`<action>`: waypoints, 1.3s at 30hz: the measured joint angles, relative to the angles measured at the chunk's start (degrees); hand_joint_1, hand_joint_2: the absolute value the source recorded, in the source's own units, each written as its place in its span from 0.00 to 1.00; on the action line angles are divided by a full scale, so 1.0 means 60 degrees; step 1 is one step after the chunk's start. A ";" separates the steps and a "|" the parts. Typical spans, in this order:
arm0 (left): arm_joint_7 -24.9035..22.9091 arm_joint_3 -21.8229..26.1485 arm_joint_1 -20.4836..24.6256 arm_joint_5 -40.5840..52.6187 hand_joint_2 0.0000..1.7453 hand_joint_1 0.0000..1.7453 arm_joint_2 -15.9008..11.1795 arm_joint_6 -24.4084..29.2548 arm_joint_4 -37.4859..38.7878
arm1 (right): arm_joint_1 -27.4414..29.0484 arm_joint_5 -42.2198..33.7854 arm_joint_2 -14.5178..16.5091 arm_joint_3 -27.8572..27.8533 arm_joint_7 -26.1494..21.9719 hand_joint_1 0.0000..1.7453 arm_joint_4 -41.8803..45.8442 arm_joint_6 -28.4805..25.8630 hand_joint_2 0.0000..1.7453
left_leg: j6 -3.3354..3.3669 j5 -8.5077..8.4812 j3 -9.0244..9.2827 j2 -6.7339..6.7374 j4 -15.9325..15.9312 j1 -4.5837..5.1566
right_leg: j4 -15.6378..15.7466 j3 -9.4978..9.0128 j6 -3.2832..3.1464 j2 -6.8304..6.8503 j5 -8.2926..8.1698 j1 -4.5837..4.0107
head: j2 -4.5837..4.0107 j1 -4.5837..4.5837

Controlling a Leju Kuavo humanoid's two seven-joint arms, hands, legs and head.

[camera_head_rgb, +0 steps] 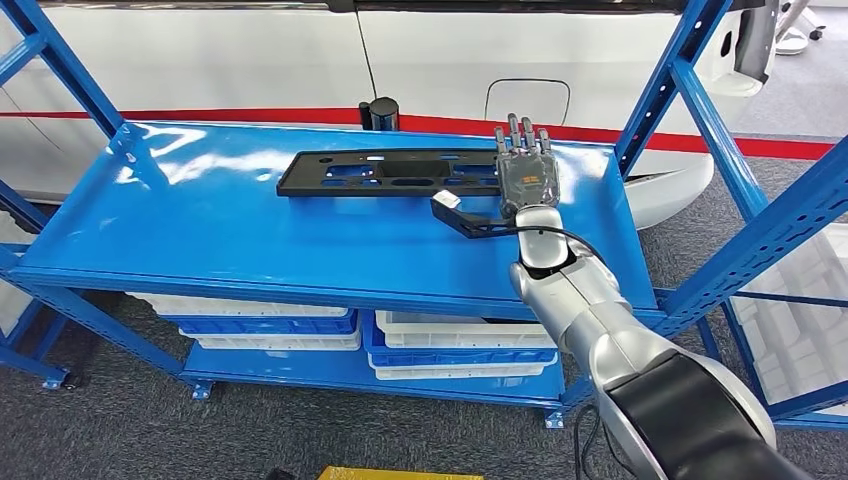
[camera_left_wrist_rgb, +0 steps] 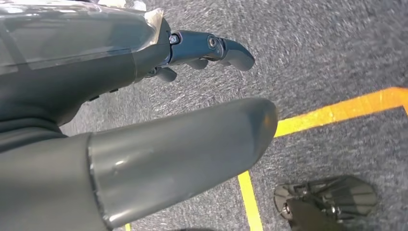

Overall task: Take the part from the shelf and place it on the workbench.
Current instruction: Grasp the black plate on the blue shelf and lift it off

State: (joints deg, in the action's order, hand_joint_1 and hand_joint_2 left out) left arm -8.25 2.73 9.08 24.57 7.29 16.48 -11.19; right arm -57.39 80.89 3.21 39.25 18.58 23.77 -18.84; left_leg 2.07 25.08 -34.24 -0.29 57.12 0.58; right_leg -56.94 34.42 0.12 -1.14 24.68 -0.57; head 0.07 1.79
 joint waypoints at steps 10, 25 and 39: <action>-0.0030 -0.0158 0.0029 0.0085 0.00 0.00 0.0101 -0.0128 0.0001 | 0.0102 0.0126 0.0260 -0.0168 -0.0083 0.00 0.0074 0.0182 1.00 | 0.0001 0.0002 -0.0002 0.0001 0.0001 0.0009 | 0.0001 0.0001 0.0001 0.0000 0.0000 0.0005 | 0.0001 0.0002; -0.0271 -0.0167 0.0031 0.0102 0.00 0.00 0.0115 0.0045 0.0004 | 0.0869 0.0966 0.0140 -0.0595 0.0775 0.00 -0.0257 0.0297 1.00 | -0.0001 0.0011 0.0013 -0.0007 0.0000 0.0007 | 0.0003 -0.0014 0.0018 0.0002 0.0019 0.0004 | 0.0002 0.0002; 0.0858 -0.0056 0.0153 -0.0105 0.00 0.00 0.0255 -0.0047 0.0003 | 0.1442 0.1114 0.0061 -0.1922 0.0351 0.00 0.0511 -0.0773 1.00 | 0.0000 0.0011 0.0030 -0.0004 0.0001 0.0009 | 0.0002 -0.0034 0.0019 0.0002 0.0018 0.0006 | 0.0001 0.0001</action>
State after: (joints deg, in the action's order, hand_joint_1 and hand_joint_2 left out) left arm -3.10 2.39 10.00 23.94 8.82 16.20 -11.17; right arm -48.73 87.58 3.57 27.72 20.69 26.84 -23.47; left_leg 2.07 25.14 -34.07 -0.31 57.13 0.63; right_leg -56.93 34.21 0.24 -1.13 24.79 -0.53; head 0.07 1.79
